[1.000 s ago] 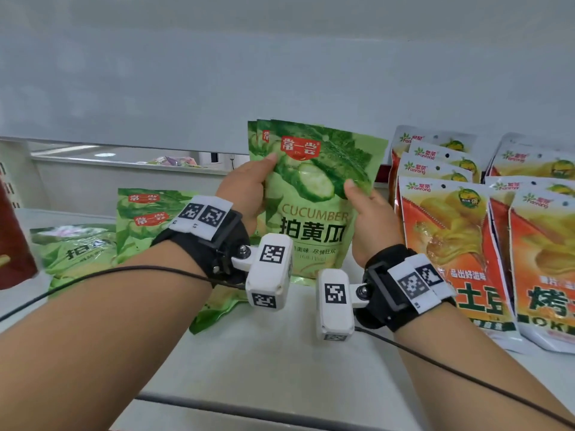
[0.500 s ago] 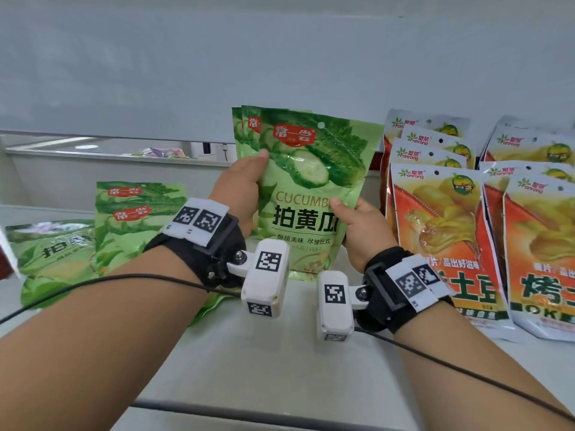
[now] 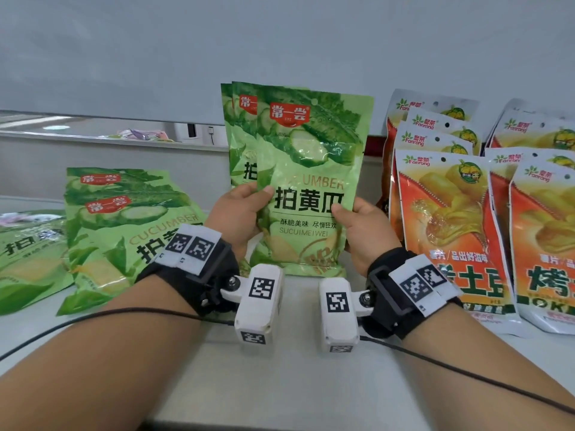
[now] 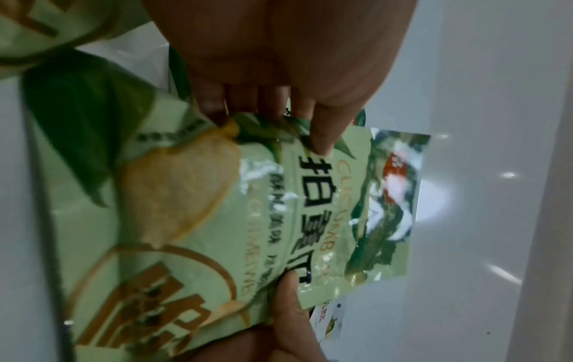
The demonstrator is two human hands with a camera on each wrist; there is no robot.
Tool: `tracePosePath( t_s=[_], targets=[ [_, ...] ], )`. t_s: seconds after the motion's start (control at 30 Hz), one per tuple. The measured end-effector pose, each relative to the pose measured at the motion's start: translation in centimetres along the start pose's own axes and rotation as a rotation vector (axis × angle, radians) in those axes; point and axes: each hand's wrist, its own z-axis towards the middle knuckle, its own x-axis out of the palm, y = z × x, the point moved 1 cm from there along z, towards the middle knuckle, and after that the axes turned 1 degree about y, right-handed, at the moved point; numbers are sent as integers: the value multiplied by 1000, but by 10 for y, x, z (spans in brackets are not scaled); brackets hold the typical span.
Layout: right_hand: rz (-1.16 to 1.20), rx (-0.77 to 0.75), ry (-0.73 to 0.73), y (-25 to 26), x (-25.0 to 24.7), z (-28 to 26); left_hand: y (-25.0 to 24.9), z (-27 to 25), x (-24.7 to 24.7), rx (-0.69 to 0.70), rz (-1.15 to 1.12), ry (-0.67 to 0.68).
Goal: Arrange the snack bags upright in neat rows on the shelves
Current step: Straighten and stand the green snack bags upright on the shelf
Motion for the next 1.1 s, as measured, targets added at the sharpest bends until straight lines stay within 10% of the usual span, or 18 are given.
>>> tracePosePath(
  t_s=[0.2,0.77,1.1],
  targets=[
    [35,-37,-89,-2,-9,6,6,-6,3,-10,26,104],
    [-193,-40,9,7,-3,-7,-3,-2,-7,116,12,-249],
    [-147,-71,-131,13,-9,-5,3,-7,-7,6,-20,74]
  ],
)
